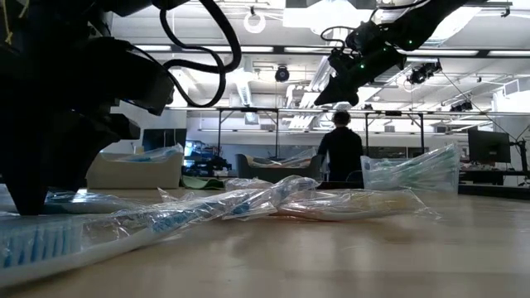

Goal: Pick & Place Toothbrushes
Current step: Put the bottom left blue toothbrush into the gray bin

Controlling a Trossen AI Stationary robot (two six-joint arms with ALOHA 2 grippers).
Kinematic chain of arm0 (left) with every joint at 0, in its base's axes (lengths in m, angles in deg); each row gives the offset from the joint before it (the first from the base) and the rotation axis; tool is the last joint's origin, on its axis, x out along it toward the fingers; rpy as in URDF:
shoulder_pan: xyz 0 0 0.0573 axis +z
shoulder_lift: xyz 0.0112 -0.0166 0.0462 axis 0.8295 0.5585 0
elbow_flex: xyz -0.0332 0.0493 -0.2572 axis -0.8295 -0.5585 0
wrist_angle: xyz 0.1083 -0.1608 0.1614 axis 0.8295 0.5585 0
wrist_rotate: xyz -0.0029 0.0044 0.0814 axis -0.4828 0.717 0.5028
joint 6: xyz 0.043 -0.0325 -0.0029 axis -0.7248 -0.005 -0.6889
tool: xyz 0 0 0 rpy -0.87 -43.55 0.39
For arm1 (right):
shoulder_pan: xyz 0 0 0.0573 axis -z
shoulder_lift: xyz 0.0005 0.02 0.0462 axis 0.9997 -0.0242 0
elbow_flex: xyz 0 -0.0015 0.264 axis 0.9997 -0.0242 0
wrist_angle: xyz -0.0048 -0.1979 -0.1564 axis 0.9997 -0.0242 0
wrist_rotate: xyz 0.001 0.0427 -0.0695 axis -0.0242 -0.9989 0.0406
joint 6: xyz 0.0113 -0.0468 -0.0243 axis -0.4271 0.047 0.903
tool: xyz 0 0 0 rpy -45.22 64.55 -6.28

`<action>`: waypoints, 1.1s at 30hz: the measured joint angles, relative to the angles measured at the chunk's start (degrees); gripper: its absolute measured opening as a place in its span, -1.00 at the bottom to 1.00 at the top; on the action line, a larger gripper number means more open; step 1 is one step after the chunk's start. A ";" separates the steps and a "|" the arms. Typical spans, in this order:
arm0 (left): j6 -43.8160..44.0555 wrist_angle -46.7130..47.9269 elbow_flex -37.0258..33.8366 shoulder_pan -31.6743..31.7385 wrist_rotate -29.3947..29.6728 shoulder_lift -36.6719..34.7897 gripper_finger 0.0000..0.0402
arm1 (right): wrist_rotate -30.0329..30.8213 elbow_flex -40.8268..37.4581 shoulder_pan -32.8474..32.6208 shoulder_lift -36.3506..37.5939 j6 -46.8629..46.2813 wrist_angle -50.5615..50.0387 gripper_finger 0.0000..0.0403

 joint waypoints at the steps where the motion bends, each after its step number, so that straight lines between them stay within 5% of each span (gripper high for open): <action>1: -0.17 0.01 -0.02 0.00 -0.01 0.01 -0.42 | 0.00 0.00 0.00 0.00 0.00 0.00 -0.98; 14: -0.36 0.97 -0.15 0.11 -2.48 0.23 -0.93 | 0.00 0.00 0.00 0.00 0.01 -0.06 -0.98; 22: -0.27 3.56 1.59 0.11 -3.36 0.50 -0.94 | 0.00 0.00 0.00 0.00 0.33 -1.25 -0.98; 33: 1.31 12.29 2.98 -0.02 -11.83 0.67 -0.97 | 0.02 0.00 0.00 0.00 1.70 -2.26 -0.98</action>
